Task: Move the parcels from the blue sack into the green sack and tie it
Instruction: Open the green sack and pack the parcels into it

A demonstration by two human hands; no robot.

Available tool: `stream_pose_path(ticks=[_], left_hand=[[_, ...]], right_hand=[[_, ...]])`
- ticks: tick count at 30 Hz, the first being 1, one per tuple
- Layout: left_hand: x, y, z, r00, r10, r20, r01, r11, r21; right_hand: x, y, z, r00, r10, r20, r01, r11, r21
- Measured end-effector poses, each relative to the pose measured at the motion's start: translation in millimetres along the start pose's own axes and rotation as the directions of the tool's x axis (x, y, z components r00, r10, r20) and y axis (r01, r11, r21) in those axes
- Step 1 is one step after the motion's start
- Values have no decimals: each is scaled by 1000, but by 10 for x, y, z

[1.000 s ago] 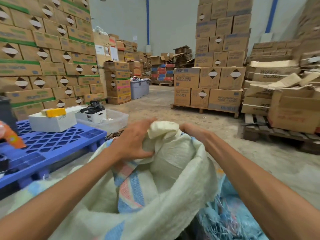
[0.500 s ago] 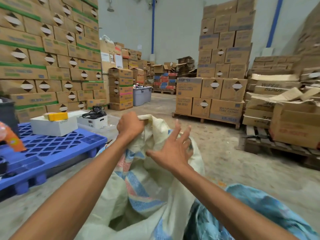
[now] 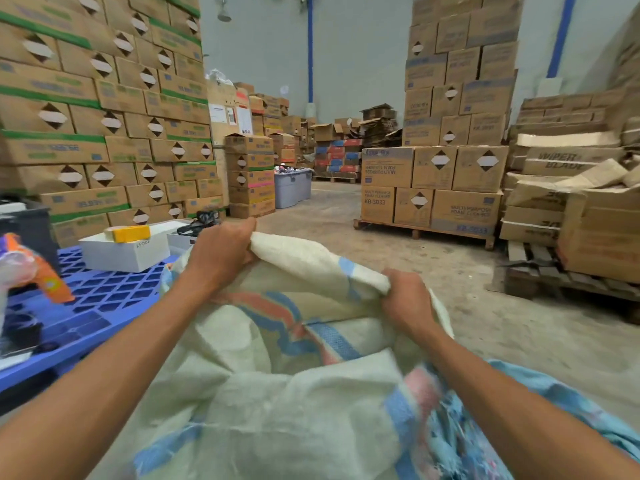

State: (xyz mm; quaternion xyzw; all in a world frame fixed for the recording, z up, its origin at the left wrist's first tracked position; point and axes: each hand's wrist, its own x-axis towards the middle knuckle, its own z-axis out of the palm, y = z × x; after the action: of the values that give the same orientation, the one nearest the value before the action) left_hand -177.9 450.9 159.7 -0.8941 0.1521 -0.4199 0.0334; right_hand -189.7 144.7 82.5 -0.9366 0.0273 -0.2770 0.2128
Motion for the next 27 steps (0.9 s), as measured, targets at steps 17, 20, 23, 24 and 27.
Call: stream_pose_path(ticks=[17, 20, 23, 24, 27], left_hand=[[149, 742, 211, 970, -183, 161, 217, 950, -226], [258, 707, 191, 910, -379, 169, 410, 882, -232], [409, 645, 73, 843, -506, 184, 538, 798, -270], [455, 612, 12, 828, -531, 178, 560, 783, -271], [534, 504, -128, 833, -539, 126, 552, 798, -240]], right_hand=[[-54, -394, -152, 959, -238, 157, 177, 928, 327], [-211, -370, 30, 919, -390, -54, 357, 883, -305], [-244, -346, 147, 942, -304, -144, 225, 887, -402], [-207, -319, 147, 974, -189, -123, 133, 921, -367], [-78, -176, 72, 990, 129, -56, -140, 945, -295]])
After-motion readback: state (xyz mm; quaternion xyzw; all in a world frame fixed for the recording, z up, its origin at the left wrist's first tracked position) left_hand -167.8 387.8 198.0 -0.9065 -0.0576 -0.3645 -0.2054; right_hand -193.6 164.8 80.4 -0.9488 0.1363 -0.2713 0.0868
